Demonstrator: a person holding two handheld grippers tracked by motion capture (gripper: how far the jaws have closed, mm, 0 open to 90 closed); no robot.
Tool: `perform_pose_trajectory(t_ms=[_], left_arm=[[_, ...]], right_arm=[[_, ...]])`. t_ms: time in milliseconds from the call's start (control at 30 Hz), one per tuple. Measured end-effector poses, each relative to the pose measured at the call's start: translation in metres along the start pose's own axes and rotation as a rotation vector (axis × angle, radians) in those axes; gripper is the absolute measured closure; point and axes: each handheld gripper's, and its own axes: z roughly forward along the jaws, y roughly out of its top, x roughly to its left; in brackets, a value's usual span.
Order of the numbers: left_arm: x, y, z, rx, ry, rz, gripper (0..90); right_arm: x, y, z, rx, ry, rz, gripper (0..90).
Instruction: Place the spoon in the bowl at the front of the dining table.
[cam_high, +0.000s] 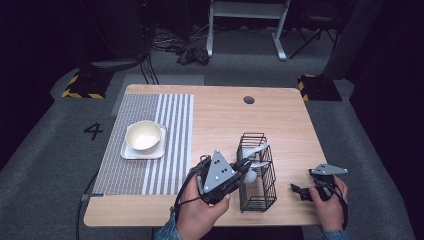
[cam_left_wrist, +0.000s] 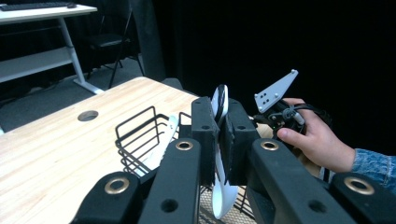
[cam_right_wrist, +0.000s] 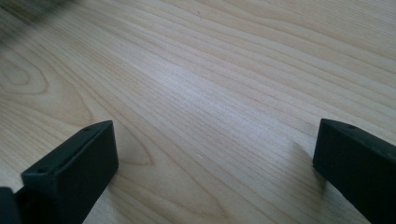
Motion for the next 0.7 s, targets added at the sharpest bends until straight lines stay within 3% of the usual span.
perform_pose_trajectory(t_ms=[100, 267, 500, 700], left_arm=[[0.005, -0.001, -0.002, 0.003, 0.008, 0.006, 85.0], [0.015, -0.003, -0.006, -0.005, -0.017, -0.009, 85.0], [0.021, 0.003, -0.018, -0.021, 0.025, 0.015, 85.0], [0.038, 0.002, -0.027, -0.016, 0.076, 0.015, 85.1]], right_arm=[[0.000, 0.000, 0.000, -0.002, -0.001, 0.001, 0.0], [0.000, 0.000, 0.000, -0.002, -0.001, 0.001, 0.0], [0.000, 0.000, 0.000, 0.001, -0.001, 0.000, 0.0], [0.000, 0.000, 0.000, 0.000, 0.000, 0.000, 0.0]])
